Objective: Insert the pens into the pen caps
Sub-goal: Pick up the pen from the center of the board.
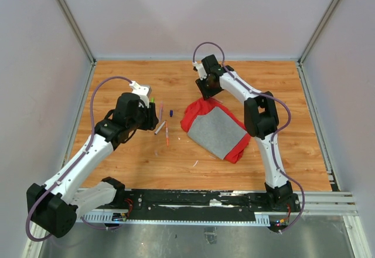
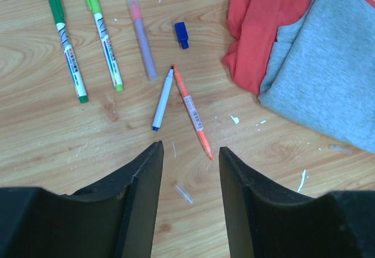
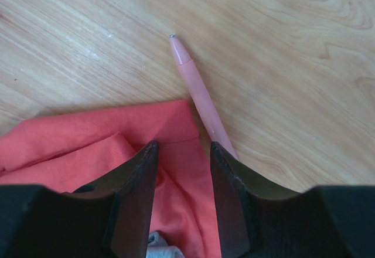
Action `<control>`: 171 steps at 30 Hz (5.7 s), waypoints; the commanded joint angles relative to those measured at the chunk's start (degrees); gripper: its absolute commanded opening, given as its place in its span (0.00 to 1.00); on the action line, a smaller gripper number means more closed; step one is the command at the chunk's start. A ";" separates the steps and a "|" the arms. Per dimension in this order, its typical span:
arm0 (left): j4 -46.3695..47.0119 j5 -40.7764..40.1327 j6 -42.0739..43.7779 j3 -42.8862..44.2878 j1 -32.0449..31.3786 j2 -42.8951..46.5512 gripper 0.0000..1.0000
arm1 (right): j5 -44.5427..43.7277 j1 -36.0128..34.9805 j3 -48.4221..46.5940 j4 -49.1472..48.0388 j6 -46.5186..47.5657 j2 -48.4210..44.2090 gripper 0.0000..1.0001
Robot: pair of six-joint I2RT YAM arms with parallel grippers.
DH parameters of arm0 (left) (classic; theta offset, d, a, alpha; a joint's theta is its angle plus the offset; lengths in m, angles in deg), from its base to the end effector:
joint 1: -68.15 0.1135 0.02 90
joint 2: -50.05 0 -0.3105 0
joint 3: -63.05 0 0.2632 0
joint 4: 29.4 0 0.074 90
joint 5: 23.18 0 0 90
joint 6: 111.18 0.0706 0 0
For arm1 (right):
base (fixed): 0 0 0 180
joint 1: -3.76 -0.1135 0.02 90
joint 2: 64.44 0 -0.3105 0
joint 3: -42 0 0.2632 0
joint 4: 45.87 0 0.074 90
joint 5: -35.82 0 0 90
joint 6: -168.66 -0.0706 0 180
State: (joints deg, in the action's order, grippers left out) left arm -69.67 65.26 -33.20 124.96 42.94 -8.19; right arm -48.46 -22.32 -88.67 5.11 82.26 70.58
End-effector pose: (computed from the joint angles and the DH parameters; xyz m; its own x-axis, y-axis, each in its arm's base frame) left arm 0.2137 -0.0985 0.3082 -0.6122 0.0581 -0.7886 0.2848 0.9466 -0.1513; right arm 0.5216 0.2631 0.1944 -0.7066 -0.4154 -0.5729 -0.5338 0.8444 0.0461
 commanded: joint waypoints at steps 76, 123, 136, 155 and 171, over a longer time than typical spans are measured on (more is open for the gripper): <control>1.08 0.88 1.11 -0.48 -0.10 -1.79 0.47 | -0.33 5.56 -8.10 4.91 6.03 5.60 0.06; 36.20 9.76 -24.27 -15.94 -21.16 7.59 0.62 | 15.56 -13.26 84.08 -73.78 -62.61 -67.65 0.01; 35.58 7.24 -24.63 -15.09 -21.72 4.86 0.54 | 15.82 -17.02 82.22 -74.46 -62.67 -67.61 0.01; 33.37 5.99 -24.36 -13.21 -21.72 3.97 0.00 | 12.68 -20.52 80.19 -68.67 -55.60 -68.62 0.27; 27.63 6.23 -20.91 -11.81 -21.72 6.24 0.01 | -2.92 -20.44 78.93 -45.97 -24.85 -89.09 0.92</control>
State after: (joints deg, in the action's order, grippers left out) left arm -40.80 71.57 -55.88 110.60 21.45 -2.86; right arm -46.10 -42.24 -7.36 -47.56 46.15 -14.97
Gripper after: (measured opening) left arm 0.114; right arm 0.868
